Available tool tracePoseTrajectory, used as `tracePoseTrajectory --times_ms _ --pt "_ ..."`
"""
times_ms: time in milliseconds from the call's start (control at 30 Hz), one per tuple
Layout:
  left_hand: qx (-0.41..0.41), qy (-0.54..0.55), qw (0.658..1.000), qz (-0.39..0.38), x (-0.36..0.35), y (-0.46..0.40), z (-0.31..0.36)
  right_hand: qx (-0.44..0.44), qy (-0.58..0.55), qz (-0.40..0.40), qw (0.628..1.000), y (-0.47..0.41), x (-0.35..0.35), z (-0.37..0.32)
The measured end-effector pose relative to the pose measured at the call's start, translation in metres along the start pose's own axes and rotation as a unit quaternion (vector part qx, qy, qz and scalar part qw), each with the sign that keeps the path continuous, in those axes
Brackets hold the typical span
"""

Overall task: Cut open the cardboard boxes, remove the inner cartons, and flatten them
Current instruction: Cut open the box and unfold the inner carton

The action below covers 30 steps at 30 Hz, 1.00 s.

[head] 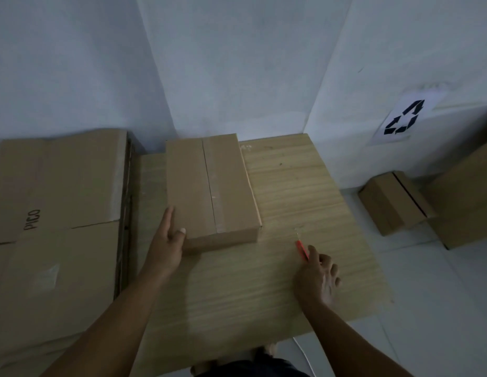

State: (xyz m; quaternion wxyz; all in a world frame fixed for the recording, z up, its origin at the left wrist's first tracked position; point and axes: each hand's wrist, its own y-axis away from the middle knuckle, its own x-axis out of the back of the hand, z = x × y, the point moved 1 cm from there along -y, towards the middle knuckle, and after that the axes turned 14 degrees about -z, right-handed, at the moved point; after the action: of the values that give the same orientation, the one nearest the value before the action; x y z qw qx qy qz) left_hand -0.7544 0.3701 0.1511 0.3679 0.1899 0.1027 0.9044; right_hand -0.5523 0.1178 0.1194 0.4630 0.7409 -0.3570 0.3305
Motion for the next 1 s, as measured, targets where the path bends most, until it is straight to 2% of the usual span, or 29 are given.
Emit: tracePoseTrajectory --times_ms 200,400,500,733,833,933,1000 --pt "0.001 -0.003 1.000 -0.012 0.000 0.001 0.002 0.002 -0.012 -0.025 1.000 -0.002 0.000 0.011" --pt "-0.002 -0.051 0.998 -0.045 0.000 0.005 0.009 0.118 -0.171 0.004 0.978 0.005 0.005 -0.014" --pt "-0.010 -0.051 0.997 -0.053 -0.001 0.006 0.009 0.172 -0.214 0.029 0.961 0.015 0.011 -0.032" --pt "0.004 -0.020 0.996 -0.089 0.002 0.003 0.002 0.294 -0.102 0.026 0.950 0.034 -0.002 -0.058" --pt "-0.003 -0.051 0.993 -0.103 0.004 0.003 0.001 0.338 -0.077 0.038 0.937 0.033 -0.013 -0.060" --pt "-0.015 -0.147 0.986 -0.078 0.004 0.000 -0.002 0.383 -0.038 0.054 0.921 0.034 -0.020 -0.060" --pt "-0.071 -0.271 0.960 -0.027 0.002 0.000 -0.003 0.400 -0.016 0.058 0.914 0.034 -0.023 -0.060"
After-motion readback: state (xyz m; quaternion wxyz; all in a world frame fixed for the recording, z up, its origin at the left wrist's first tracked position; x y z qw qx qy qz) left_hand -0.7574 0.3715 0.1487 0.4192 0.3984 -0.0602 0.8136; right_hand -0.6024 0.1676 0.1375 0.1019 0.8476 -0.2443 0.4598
